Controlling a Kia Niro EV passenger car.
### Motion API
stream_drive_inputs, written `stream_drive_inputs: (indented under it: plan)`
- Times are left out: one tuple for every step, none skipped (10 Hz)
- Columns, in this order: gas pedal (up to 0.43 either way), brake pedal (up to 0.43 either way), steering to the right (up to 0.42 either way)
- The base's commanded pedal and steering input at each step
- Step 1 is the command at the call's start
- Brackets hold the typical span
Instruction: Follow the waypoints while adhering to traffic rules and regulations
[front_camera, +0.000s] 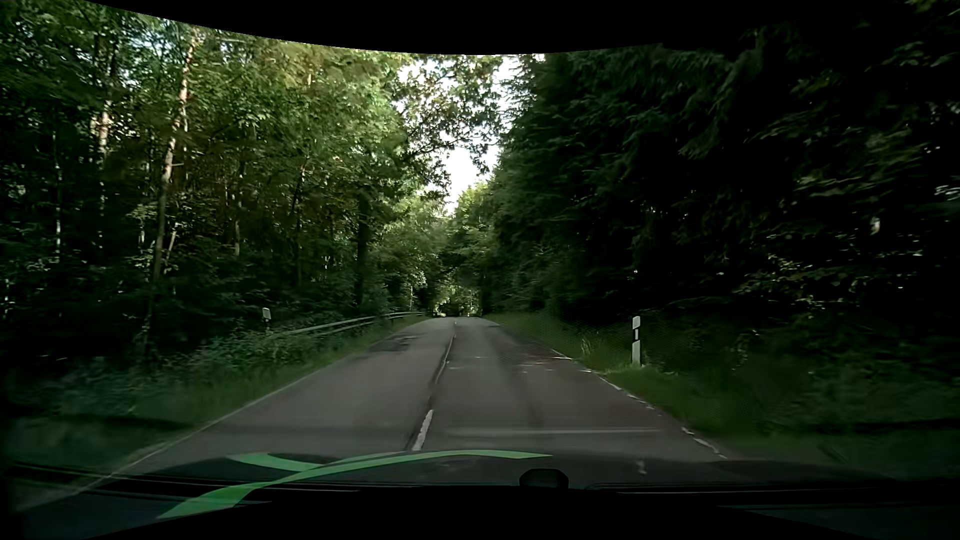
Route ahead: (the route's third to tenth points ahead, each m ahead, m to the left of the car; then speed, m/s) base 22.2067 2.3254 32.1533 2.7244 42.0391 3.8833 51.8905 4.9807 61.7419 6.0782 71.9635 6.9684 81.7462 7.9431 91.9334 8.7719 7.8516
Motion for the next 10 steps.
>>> stream_drive_inputs:
  plan:
    - [0.118,0.0,-0.03]
    - [0.118,0.0,-0.029]
    - [0.13,0.0,-0.03]
    - [0.13,0.0,-0.029]
    - [0.13,0.0,-0.027]
    - [0.13,0.0,-0.022]
    - [0.13,0.0,-0.018]
    - [0.13,0.0,-0.016]
    - [0.13,0.0,-0.016]
    - [0.13,0.0,-0.016]
